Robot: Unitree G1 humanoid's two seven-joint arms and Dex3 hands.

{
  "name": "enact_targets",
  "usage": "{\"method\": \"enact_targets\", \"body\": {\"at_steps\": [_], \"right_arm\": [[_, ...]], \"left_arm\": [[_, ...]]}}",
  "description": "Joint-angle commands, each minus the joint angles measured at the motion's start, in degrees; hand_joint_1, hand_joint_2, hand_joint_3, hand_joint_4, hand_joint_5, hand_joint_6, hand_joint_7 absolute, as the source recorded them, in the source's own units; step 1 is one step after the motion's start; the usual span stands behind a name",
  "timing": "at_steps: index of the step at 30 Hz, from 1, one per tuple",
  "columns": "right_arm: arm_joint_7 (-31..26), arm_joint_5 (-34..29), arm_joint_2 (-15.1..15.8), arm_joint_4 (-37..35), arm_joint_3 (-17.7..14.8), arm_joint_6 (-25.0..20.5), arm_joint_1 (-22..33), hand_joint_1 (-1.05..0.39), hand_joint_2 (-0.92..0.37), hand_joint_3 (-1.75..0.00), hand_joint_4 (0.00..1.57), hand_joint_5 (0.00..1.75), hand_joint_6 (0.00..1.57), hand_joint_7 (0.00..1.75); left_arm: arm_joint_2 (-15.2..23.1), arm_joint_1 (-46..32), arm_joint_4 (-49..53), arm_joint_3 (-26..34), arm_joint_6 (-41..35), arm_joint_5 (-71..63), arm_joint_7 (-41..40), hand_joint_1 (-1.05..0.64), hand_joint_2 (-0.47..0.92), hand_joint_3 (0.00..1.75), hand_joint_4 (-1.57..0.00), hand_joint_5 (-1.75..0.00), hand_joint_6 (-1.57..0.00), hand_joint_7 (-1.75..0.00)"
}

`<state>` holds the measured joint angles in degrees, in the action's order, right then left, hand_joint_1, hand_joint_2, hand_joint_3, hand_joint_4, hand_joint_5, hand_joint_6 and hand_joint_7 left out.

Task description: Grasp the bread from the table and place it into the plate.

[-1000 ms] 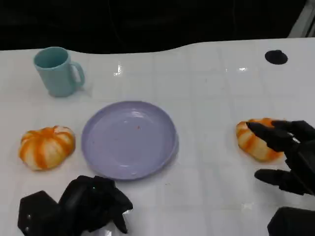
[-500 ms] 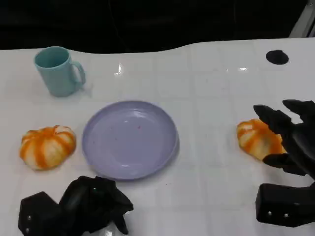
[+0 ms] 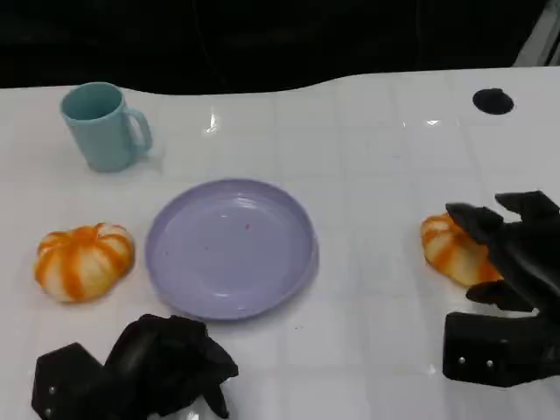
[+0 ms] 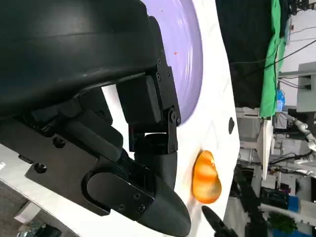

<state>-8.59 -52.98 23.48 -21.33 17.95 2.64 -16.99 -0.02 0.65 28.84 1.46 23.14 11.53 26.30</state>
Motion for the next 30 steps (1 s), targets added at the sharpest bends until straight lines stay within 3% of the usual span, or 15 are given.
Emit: {"method": "enact_targets", "body": {"at_steps": [1, 13, 18, 19, 20, 22, 23, 24, 25, 26, 27, 29, 30], "right_arm": [[-1.3, 1.0, 0.3, -4.1, 1.1, -0.2, -2.7, -0.50, -0.83, 0.00, 0.02, 0.40, 0.31, 0.01], [-2.8, 3.1, -0.7, -14.7, 3.8, -0.1, -8.9, -0.47, -0.85, 0.00, 0.07, 0.32, 0.31, 0.00], [-7.7, 3.7, -1.5, -20.5, 4.7, 2.5, -11.7, -0.43, -0.85, 0.00, 0.19, 0.27, 0.38, 0.02], [-9.5, 4.6, -1.8, -21.9, 4.3, 4.3, -12.2, -0.38, -0.86, 0.00, 0.36, 0.29, 0.49, 0.05], [-11.3, 5.8, -2.1, -23.5, 3.9, 6.4, -12.7, -0.28, -0.89, -0.03, 0.71, 0.40, 0.73, 0.13], [-14.3, 7.4, -2.4, -26.2, 3.6, 9.5, -13.6, -0.21, -0.91, -0.04, 0.96, 0.55, 1.01, 0.15], [-16.1, 7.4, -2.4, -27.7, 4.0, 10.8, -14.1, -0.17, -0.91, -0.03, 1.02, 0.74, 1.14, 0.14], [-17.7, 7.3, -2.3, -28.9, 4.4, 11.9, -14.6, -0.13, -0.90, -0.03, 0.98, 1.28, 1.28, 0.22], [-19.4, 7.2, -2.3, -30.3, 4.8, 13.1, -15.0, -0.11, -0.90, -0.04, 0.94, 1.51, 1.23, 0.45], [-20.6, 7.1, -2.2, -31.3, 5.1, 14.0, -15.4, -0.11, -0.88, -0.07, 0.94, 1.65, 0.98, 1.13], [-21.7, 7.0, -2.3, -32.3, 5.3, 14.6, -15.8, -0.11, -0.87, -0.08, 0.94, 1.70, 0.86, 1.41], [-23.6, 6.8, -2.3, -33.8, 5.9, 15.1, -16.3, -0.13, -0.85, -0.10, 0.93, 1.74, 0.74, 1.68], [-24.5, 6.8, -2.3, -34.2, 6.1, 15.3, -16.5, -0.14, -0.85, -0.11, 0.92, 1.74, 0.72, 1.71]], "left_arm": [[0.7, -0.7, -0.7, 0.3, -0.3, -0.2, -0.5, -1.05, 0.81, 0.00, -1.46, -1.00, -1.56, -0.49], [0.6, -1.0, -1.0, 0.1, -0.2, -0.3, -0.9, -1.05, 0.82, 0.01, -1.46, -1.01, -1.56, -0.50], [0.6, -0.9, -0.9, 0.1, -0.3, -0.2, -0.9, -1.05, 0.82, 0.00, -1.46, -1.01, -1.56, -0.50], [0.6, -1.0, -1.0, 0.1, -0.3, -0.2, -0.9, -1.05, 0.82, 0.00, -1.46, -1.01, -1.56, -0.50], [0.5, -1.0, -1.1, 0.0, -0.4, -0.3, -1.0, -1.05, 0.81, 0.00, -1.46, -1.01, -1.56, -0.50], [0.5, -1.1, -1.4, 0.0, -0.6, -0.3, -1.2, -1.05, 0.81, 0.00, -1.46, -1.01, -1.56, -0.50], [0.4, -1.1, -1.4, 0.0, -0.6, -0.2, -1.2, -1.05, 0.81, 0.00, -1.46, -1.01, -1.56, -0.50], [0.3, -1.1, -1.5, 0.0, -0.6, -0.2, -1.1, -1.05, 0.81, 0.00, -1.46, -1.01, -1.56, -0.51], [0.3, -1.1, -1.4, 0.0, -0.4, -0.1, -1.0, -1.05, 0.81, 0.00, -1.46, -1.01, -1.56, -0.51], [0.3, -1.1, -1.3, 0.0, -0.3, -0.1, -1.0, -1.05, 0.81, 0.00, -1.46, -1.01, -1.56, -0.51], [0.3, -1.1, -1.4, -0.1, -0.3, -0.2, -1.0, -1.05, 0.81, 0.00, -1.46, -1.01, -1.56, -0.50], [0.3, -1.2, -1.5, -0.1, -0.5, 0.0, -1.0, -1.05, 0.81, 0.00, -1.46, -1.01, -1.56, -0.51], [0.3, -1.2, -1.6, -0.1, -0.7, 0.1, -0.9, -1.05, 0.81, 0.00, -1.46, -1.01, -1.56, -0.51]]}}
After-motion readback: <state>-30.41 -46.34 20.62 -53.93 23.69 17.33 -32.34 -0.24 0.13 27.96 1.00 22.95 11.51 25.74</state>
